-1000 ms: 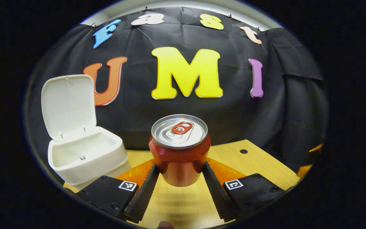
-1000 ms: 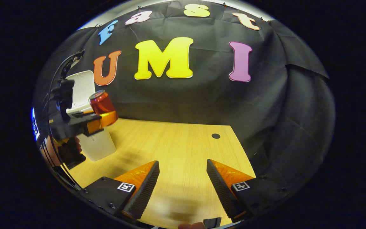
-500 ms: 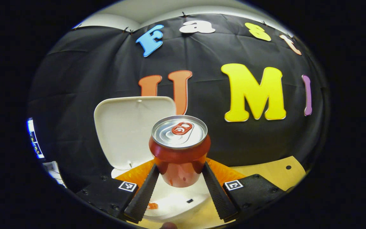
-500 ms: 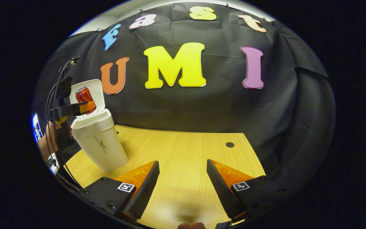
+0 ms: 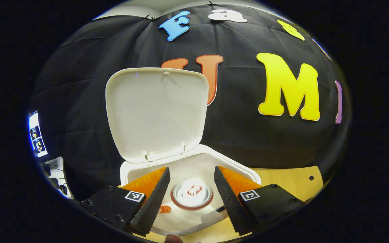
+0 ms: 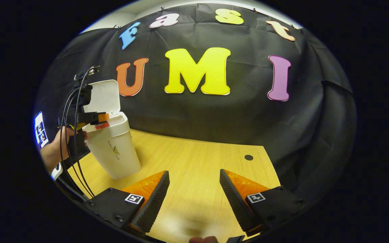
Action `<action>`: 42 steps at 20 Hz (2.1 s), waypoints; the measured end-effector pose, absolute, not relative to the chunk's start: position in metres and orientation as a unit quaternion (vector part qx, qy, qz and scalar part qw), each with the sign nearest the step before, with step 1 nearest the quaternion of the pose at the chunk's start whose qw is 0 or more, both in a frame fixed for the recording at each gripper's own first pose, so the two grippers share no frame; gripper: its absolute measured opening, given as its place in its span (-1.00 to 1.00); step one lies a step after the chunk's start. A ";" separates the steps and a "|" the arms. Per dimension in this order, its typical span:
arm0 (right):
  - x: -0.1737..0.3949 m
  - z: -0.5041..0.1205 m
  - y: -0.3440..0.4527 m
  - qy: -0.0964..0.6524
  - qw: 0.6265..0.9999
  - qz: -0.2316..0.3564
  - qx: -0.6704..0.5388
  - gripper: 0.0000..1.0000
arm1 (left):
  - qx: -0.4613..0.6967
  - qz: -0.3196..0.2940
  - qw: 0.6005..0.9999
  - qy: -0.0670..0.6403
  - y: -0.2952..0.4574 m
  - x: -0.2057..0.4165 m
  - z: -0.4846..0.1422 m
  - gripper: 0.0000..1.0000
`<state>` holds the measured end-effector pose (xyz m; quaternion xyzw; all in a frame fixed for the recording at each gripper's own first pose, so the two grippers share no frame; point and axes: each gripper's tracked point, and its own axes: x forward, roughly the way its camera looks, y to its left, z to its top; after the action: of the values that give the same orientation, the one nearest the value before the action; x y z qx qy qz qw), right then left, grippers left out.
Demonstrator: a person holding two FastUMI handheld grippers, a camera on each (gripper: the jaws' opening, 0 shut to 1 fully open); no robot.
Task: Press the lid of the desktop garbage bin to open it, pick up the crumpled paper on the desktop and throw it into the bin, then pick up the pop can on the desktop and drop it into the bin, and finally close the garbage bin lid.
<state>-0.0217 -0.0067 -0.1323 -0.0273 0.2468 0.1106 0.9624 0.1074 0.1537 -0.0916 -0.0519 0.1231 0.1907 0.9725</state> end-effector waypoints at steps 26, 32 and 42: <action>0.017 -0.091 -0.027 0.223 0.967 0.121 -0.020 0.89 | -0.100 0.383 0.919 0.000 0.259 0.153 0.101 0.91; 0.032 -0.096 -0.029 0.227 0.967 0.114 -0.009 0.89 | -0.089 0.408 0.904 0.087 0.271 0.171 0.064 0.89; 0.031 -0.109 -0.026 0.229 0.965 0.129 0.018 0.89 | -0.096 0.406 0.902 0.106 0.219 0.133 0.044 0.84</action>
<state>0.0309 -0.0256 -0.1087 0.0181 0.2286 0.1292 0.9647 0.1332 0.2190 0.0443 -0.0964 0.1062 0.4062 0.9025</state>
